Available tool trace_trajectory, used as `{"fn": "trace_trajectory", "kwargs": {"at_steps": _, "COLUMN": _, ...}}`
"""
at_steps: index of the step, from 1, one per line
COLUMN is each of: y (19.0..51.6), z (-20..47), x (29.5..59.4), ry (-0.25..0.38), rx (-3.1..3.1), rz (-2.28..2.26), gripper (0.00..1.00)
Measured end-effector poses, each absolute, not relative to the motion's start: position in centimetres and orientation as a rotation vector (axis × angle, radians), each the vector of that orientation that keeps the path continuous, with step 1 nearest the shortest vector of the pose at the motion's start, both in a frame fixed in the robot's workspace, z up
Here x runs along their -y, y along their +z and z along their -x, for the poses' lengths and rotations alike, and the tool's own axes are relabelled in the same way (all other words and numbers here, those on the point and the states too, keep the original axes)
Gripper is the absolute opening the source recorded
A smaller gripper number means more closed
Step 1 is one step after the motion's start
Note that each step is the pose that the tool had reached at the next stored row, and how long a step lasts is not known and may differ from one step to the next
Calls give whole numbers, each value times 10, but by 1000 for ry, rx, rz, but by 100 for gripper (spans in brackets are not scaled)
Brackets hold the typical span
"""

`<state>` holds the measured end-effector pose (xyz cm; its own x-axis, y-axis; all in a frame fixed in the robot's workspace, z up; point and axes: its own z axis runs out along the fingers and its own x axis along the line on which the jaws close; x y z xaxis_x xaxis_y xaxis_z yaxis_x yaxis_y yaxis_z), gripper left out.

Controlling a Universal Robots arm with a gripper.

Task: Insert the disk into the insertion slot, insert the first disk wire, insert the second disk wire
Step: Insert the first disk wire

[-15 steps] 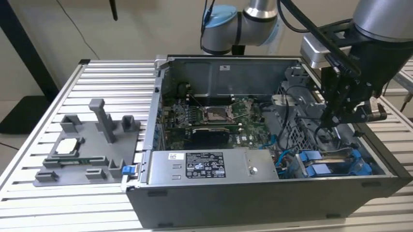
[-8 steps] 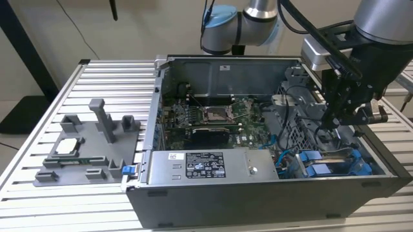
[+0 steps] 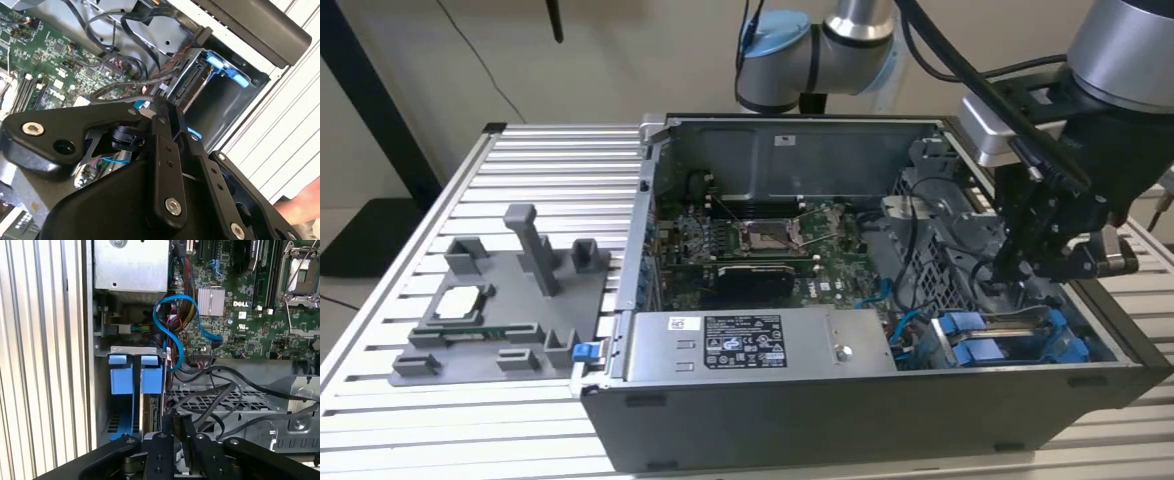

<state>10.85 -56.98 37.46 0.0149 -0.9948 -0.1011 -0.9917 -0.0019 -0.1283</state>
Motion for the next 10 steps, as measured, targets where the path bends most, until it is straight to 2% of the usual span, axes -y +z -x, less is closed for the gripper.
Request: {"fn": "trace_trajectory", "kwargs": {"at_steps": 10, "y": 368, "z": -123, "x": 579, "ry": -28, "rx": -2097, "rz": 2115, "gripper": 0}}
